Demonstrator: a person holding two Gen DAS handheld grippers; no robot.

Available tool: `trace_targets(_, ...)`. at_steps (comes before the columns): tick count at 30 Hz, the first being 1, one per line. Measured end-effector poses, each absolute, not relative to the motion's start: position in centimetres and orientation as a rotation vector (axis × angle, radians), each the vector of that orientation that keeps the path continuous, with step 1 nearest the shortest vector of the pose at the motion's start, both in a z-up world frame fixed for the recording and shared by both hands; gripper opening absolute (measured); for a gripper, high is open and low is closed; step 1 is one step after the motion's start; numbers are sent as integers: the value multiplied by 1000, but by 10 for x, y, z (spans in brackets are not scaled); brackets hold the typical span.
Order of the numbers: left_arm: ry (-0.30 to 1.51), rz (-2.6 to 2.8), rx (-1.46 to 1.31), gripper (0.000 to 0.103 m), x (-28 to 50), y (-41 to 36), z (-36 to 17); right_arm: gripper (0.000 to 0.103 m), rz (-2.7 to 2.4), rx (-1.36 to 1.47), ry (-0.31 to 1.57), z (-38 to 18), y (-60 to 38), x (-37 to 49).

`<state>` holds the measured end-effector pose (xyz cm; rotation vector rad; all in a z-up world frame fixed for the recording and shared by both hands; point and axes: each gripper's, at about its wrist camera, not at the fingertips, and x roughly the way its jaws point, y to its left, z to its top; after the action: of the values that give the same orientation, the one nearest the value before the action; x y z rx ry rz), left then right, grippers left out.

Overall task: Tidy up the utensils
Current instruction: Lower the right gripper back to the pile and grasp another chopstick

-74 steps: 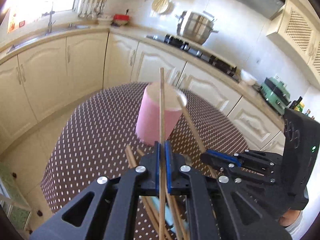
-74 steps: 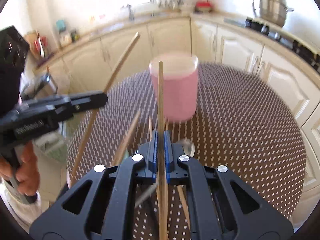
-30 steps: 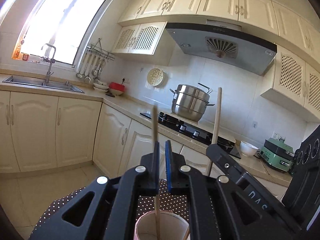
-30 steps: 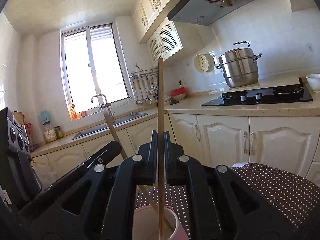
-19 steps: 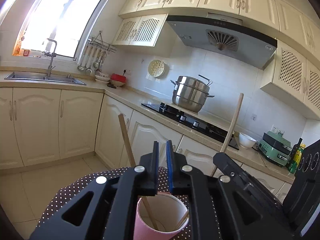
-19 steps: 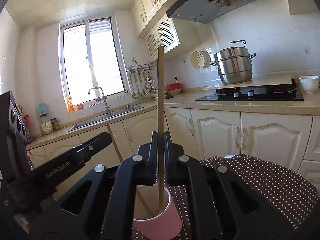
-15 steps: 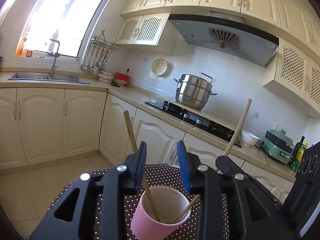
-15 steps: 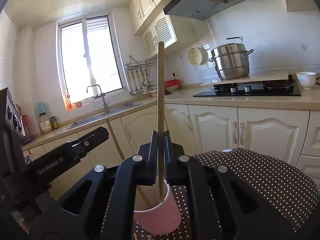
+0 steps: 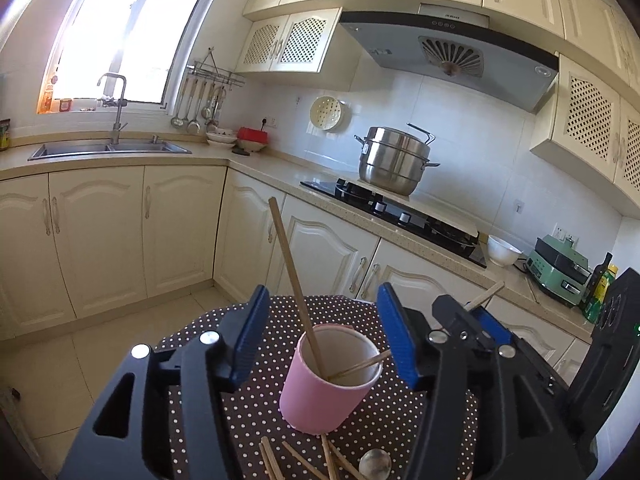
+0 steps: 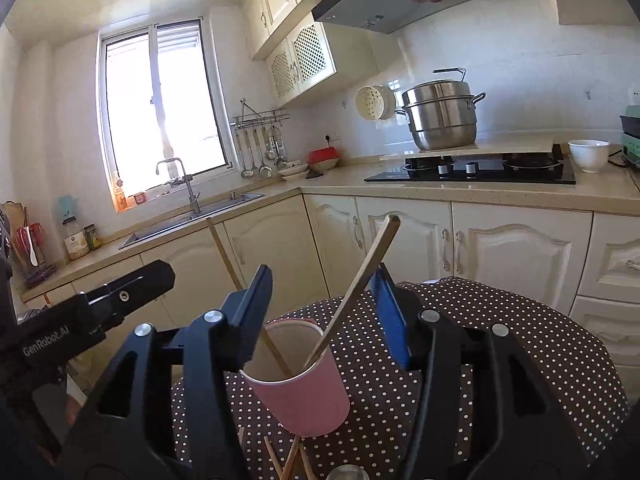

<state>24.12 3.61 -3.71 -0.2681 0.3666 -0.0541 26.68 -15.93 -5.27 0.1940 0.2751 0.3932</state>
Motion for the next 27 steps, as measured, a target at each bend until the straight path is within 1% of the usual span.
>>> trace_targets(5,480,-57,-250,58,232,39,-49,55,369,180,291,-53,-167,252)
trace_targets(10,631,-60,-234,58,221,43,-73,57,346,168,338,-58,-177,239)
trace_targets(15,815,-87,-301,58,211,51,-109,58,357,158,444,-79,-182,228)
trace_targets(20,922,-69,-286,57,200,47,-140,58,396,111,549,-105,-173,212)
trace_targets(21,945,-72,-290,57,198,46,-147,58,402,103,562,-108,-172,209)
trace_targets(22,965,-74,-289,50,198,45,-151,58,405,93,573,-112,-170,206)
trace_targets(23,987,-74,-285,47,199,43,-155,58,410,87,584,-115,-169,203)
trace_targets(27,1040,-78,-286,42,194,41,-171,58,425,91,613,-120,-171,197)
